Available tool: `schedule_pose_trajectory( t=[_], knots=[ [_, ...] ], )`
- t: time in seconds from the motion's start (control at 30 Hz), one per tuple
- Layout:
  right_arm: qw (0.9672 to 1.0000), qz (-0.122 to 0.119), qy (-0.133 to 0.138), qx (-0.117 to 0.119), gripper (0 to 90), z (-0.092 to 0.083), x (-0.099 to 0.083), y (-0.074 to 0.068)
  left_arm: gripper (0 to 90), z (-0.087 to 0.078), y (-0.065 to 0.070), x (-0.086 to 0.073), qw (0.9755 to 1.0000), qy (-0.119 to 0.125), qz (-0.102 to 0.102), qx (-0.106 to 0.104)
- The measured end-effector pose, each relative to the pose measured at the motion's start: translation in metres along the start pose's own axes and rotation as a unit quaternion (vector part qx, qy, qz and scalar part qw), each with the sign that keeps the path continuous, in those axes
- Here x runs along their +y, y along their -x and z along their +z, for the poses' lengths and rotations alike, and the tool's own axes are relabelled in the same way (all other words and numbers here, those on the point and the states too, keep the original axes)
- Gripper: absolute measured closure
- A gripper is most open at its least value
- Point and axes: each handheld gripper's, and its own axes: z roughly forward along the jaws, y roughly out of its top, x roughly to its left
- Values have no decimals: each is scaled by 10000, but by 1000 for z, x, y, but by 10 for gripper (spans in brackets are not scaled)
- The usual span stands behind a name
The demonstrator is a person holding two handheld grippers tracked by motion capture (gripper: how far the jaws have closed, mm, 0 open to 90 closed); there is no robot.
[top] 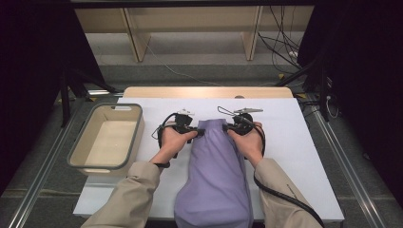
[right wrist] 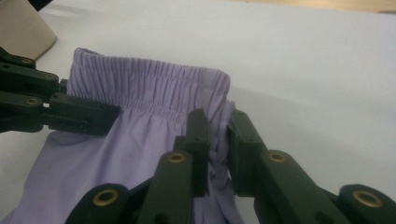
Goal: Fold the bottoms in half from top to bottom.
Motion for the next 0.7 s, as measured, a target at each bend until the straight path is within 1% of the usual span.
schedule_pose_trajectory(
  t=[0.3,0.43,0.53,0.7],
  knots=[
    [9998,-71,173,-21,805,-8,9,-1,783,-6,2,13,9998,121,176,43],
    [9997,-69,246,-28,805,-12,12,-1,783,-8,3,16,9997,186,183,41],
    [9995,-110,285,-24,804,-14,15,-1,782,-9,3,18,9996,206,195,42],
    [9993,-93,364,-29,803,-17,20,-2,777,-13,2,24,9993,296,215,18]
  ],
)
